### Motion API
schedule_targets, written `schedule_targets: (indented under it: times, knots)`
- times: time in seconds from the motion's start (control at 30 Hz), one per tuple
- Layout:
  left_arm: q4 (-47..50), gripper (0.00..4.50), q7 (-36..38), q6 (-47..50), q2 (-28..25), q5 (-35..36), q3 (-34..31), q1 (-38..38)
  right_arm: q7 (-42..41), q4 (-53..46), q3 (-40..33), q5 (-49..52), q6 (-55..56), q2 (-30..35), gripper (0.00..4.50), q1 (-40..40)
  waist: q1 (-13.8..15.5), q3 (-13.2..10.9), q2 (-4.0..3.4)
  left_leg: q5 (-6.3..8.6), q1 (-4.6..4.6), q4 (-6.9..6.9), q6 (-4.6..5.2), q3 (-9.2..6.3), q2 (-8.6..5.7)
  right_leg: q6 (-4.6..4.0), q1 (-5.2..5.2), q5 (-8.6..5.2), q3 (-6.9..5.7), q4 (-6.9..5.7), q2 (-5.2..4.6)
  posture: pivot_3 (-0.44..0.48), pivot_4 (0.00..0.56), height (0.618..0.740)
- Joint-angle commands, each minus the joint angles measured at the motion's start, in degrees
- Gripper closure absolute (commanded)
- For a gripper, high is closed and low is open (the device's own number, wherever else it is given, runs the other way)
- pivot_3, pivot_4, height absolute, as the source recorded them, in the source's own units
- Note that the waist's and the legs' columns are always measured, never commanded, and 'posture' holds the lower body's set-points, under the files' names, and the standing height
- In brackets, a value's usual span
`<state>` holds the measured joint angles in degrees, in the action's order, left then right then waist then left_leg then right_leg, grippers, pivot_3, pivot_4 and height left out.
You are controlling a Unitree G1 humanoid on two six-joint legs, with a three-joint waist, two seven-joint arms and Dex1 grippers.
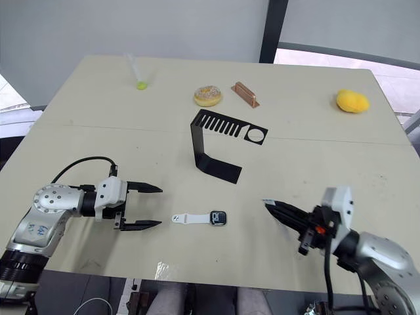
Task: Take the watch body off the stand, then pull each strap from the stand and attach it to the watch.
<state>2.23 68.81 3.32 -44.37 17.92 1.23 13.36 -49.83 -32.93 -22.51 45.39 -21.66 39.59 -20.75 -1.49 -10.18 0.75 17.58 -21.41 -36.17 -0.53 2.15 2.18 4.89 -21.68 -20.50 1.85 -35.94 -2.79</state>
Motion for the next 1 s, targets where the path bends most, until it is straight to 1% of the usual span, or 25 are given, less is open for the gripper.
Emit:
schedule_targets:
  times: [0.03, 0.13, 0.27, 0.4, 0.47, 0.57, 0.63, 1.0]
  knots:
    - [5.9, 0.08, -2.3, 2.6, 1.8, 0.9, 1.2, 0.0, -1.9, 0.0, -3.3, -1.8, 4.8, -1.5, 4.50, -1.4, -0.2, 0.0, 0.02, -0.01, 0.06, -0.04, 0.02, 0.01, -0.01, 0.02, 0.06, 0.01, 0.03, 0.01, 0.00, 0.000, 0.150, 0.740]
    - [8.5, 0.08, -4.7, 5.2, 4.5, -0.2, 3.5, 1.2, -1.8, -0.5, -2.8, -3.1, 6.8, -2.7, 4.50, -1.7, -0.3, 0.0, 0.01, -0.13, 0.30, -0.04, 0.01, 0.07, -0.01, 0.02, 0.21, 0.05, 0.13, -0.14, 0.02, 0.000, 0.150, 0.740]
    - [9.7, 0.08, -7.5, 8.4, 8.4, -4.2, 9.8, 4.4, -2.7, -1.1, 0.3, -6.7, 10.6, -3.8, 4.50, -1.0, -0.1, 0.0, 0.01, -0.24, 0.34, -0.05, -0.07, 0.05, -0.02, -0.02, 0.19, 0.07, 0.14, -0.26, 0.12, 0.000, 0.150, 0.740]
    - [7.4, 0.08, -11.4, 10.4, 13.2, -9.0, 15.4, 7.4, -3.0, -1.7, 4.1, -8.8, 11.9, -4.0, 4.50, -0.1, 0.0, 0.0, 0.01, -0.25, 0.25, -0.07, -0.08, 0.05, -0.05, 0.02, 0.12, 0.08, 0.17, -0.24, 0.17, 0.000, 0.150, 0.740]
    - [6.5, 0.08, -11.6, 11.4, 14.3, -10.5, 17.4, 8.1, -3.0, -1.8, 5.2, -9.4, 12.1, -3.9, 4.50, 0.2, 0.0, 0.0, 0.02, -0.25, 0.22, -0.19, -0.08, 0.04, -0.05, 0.03, 0.13, 0.08, 0.16, -0.26, 0.19, 0.000, 0.150, 0.740]
    - [5.3, 0.08, -11.8, 12.2, 15.0, -11.9, 19.1, 8.6, -2.9, -1.7, 5.9, -9.8, 12.2, -3.7, 4.50, 0.6, -0.1, 0.0, 0.02, -0.25, 0.25, -0.25, -0.08, 0.05, -0.04, 0.03, 0.13, 0.09, 0.19, -0.36, 0.21, 0.000, 0.150, 0.740]
    - [4.7, 0.08, -11.5, 10.4, 15.4, -12.5, 19.9, 8.8, -2.9, -1.4, 6.1, -9.9, 12.2, -3.7, 4.50, 0.8, -0.1, 0.0, 0.02, -0.25, 0.26, -0.26, -0.08, 0.05, -0.04, 0.03, 0.12, 0.08, 0.20, -0.41, 0.22, 0.000, 0.150, 0.740]
    - [3.5, 0.08, -12.0, 12.4, 17.0, -13.6, 21.0, 9.5, -2.6, -0.9, 8.0, -10.7, 11.8, -3.7, 4.50, 2.0, 0.0, 0.0, 0.02, -0.26, 0.25, -0.35, -0.09, 0.04, -0.04, 0.03, 0.12, 0.08, 0.19, -0.53, 0.21, 0.000, 0.150, 0.740]
